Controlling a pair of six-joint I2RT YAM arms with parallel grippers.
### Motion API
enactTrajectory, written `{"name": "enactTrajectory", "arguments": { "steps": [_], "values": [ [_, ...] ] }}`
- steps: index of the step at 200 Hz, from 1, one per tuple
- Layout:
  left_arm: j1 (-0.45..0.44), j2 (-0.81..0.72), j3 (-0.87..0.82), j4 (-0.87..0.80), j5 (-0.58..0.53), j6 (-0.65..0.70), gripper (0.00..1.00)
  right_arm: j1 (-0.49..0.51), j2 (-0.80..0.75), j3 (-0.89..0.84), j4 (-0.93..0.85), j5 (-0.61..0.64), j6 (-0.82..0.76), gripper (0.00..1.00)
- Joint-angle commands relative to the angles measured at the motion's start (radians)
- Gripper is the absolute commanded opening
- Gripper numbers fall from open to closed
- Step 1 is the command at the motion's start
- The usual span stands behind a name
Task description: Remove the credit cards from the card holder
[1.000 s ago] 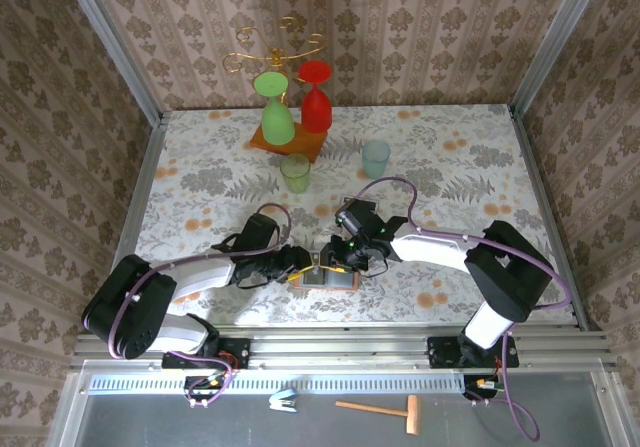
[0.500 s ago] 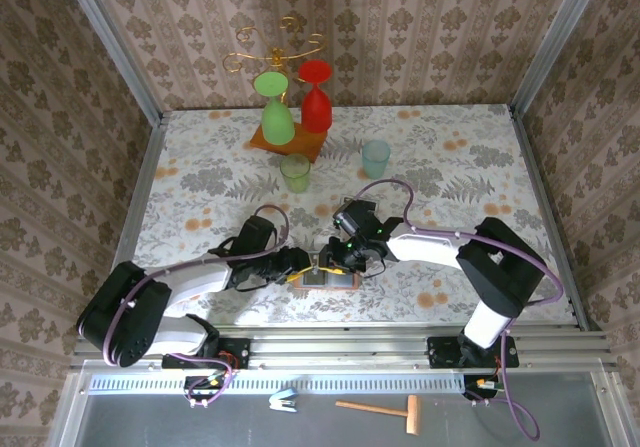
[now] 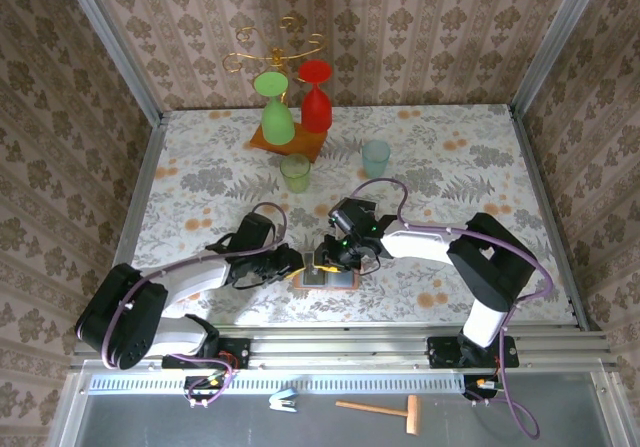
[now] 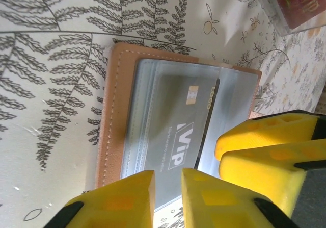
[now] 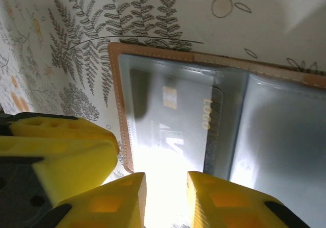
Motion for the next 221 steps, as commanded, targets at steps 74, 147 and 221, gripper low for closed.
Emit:
{"name": "enactTrajectory", "arguments": {
  "steps": [74,147,221],
  "values": [
    [0.014,0.06,-0.013,0.006,0.013,0.03,0.09,0.009,0.046,0.037,-0.023,0.001,-0.005,0.27],
    [0.015,0.052,-0.022,0.005,0.014,0.026,0.09,0.009,0.056,0.032,-0.042,0.017,-0.016,0.27],
    [0.014,0.06,-0.033,0.009,0.017,0.024,0.09,0.009,0.044,0.03,-0.079,0.045,-0.035,0.27]
  ]
}}
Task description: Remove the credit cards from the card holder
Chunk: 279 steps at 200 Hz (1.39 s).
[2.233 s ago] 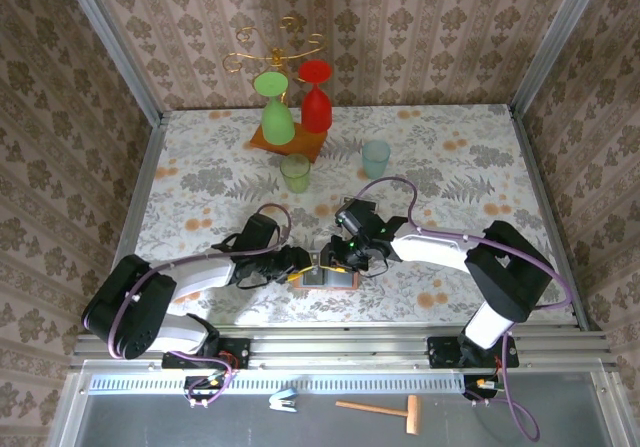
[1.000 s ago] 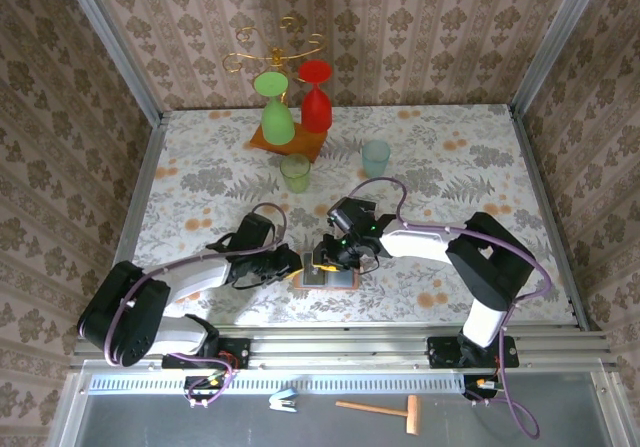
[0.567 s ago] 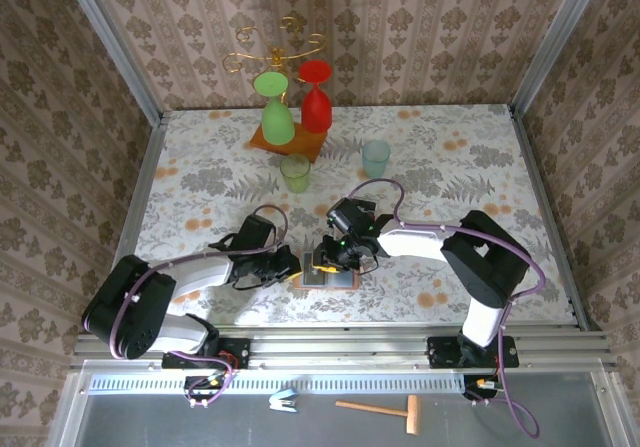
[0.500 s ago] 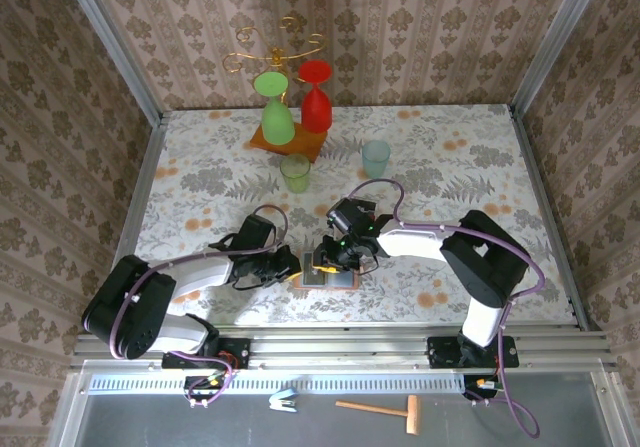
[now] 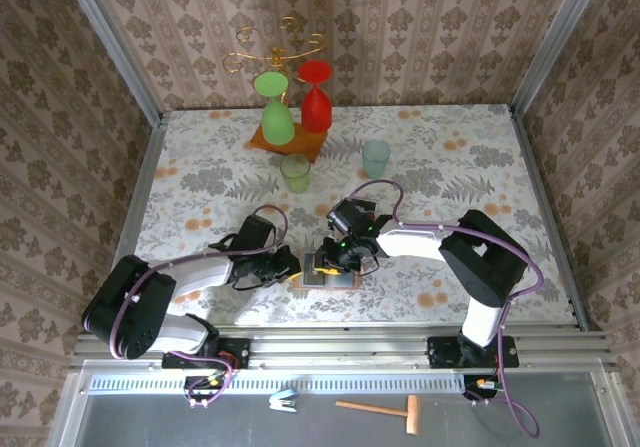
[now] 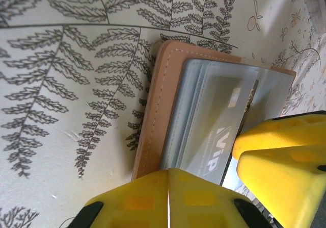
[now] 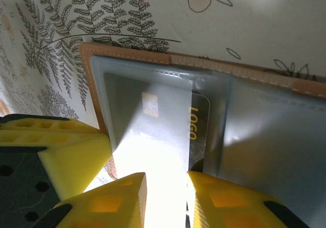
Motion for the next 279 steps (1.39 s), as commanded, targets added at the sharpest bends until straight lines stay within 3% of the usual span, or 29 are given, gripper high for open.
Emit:
{"name": "enactTrajectory", "arguments": {
  "steps": [1,197,279],
  "values": [
    [0.005,0.006,-0.021,0.001,0.012,0.01,0.09,0.007,0.002,0.017,-0.05,0.039,-0.024,0.27],
    [0.003,0.017,-0.024,0.022,0.026,-0.004,0.09,0.004,-0.016,0.06,-0.159,0.084,-0.087,0.27],
    [0.003,-0.05,0.05,-0.048,0.023,0.001,0.1,-0.003,-0.049,0.064,-0.162,0.09,-0.09,0.27]
  ]
}}
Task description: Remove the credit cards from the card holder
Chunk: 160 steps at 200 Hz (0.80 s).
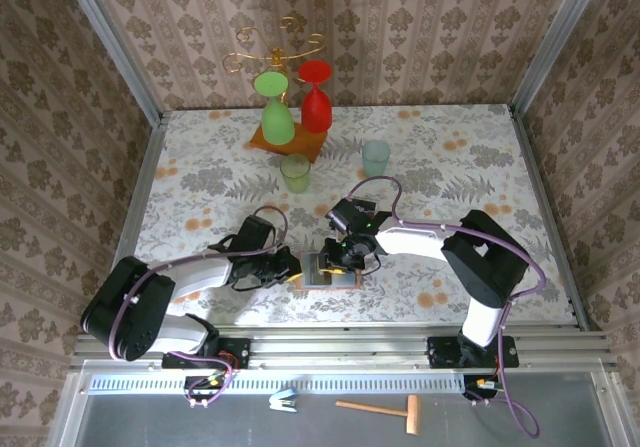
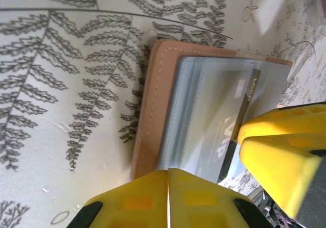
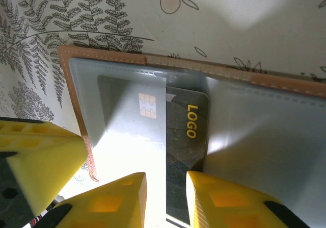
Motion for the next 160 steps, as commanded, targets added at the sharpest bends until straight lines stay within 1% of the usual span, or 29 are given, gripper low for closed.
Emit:
{"name": "enactTrajectory", "arguments": {
  "steps": [1,33,91,126,160],
  "values": [
    [0.003,-0.029,0.046,-0.037,0.002,0.001,0.09,-0.006,-0.04,0.024,-0.037,0.029,-0.014,0.27],
    [-0.01,-0.022,0.066,-0.02,0.011,-0.011,0.09,-0.014,-0.06,0.011,-0.026,0.02,-0.009,0.27],
    [-0.05,0.044,0.093,0.018,0.012,-0.023,0.08,-0.047,-0.092,-0.055,0.069,-0.035,0.03,0.27],
    [-0.057,0.086,0.085,0.048,0.014,-0.025,0.07,-0.067,-0.093,-0.091,0.118,-0.065,0.045,0.27],
    [-0.058,0.107,0.077,0.034,0.007,-0.011,0.06,-0.081,-0.085,-0.113,0.149,-0.089,0.053,0.27]
  ]
}}
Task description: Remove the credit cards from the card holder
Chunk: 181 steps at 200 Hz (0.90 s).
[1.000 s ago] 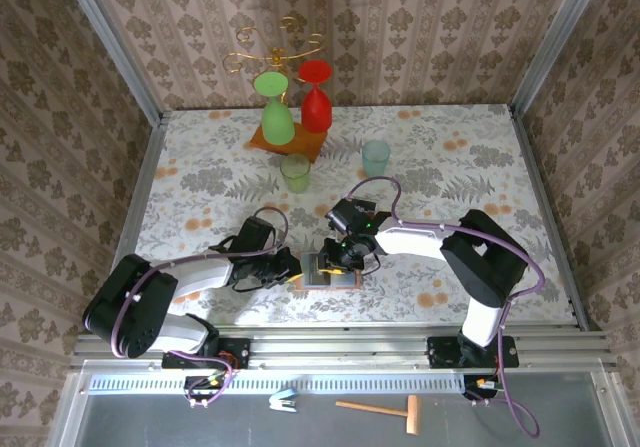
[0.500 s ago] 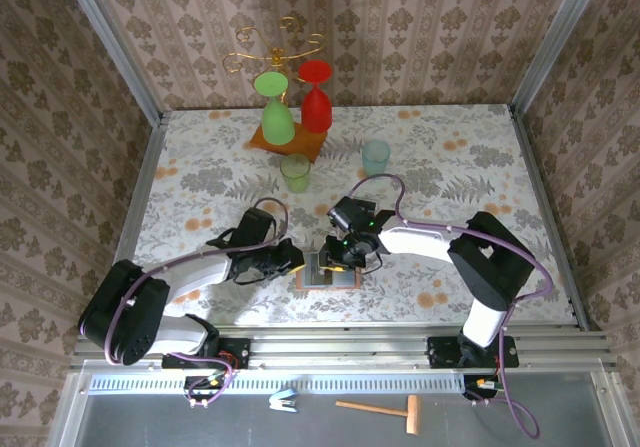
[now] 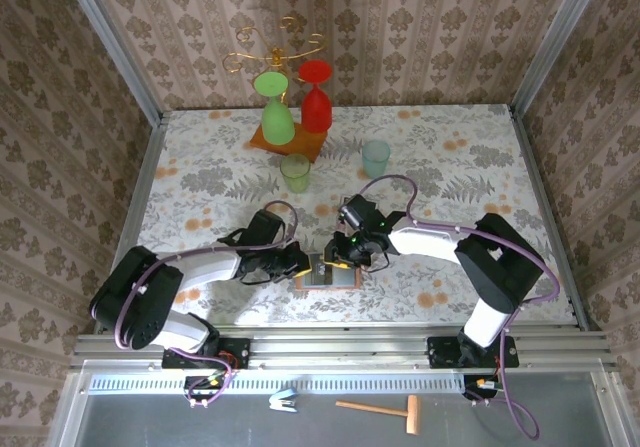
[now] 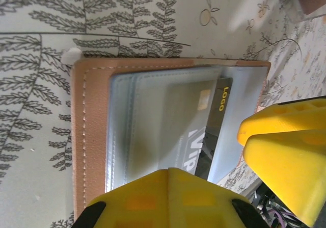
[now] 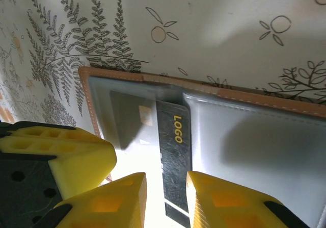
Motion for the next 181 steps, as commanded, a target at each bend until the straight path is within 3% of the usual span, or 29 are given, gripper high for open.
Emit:
{"name": "enactTrajectory", "arguments": {
  "steps": [1,131,181],
  "values": [
    [-0.005,0.014,0.01,0.002,0.005,0.005,0.06,-0.01,-0.013,-0.017,0.039,-0.035,0.018,0.27],
    [-0.004,0.04,-0.004,-0.033,-0.019,0.03,0.05,-0.018,0.053,-0.056,0.089,-0.072,0.021,0.26],
    [-0.004,0.057,-0.002,-0.03,-0.016,0.035,0.05,-0.023,0.059,-0.084,0.18,-0.122,0.054,0.21]
  ]
}}
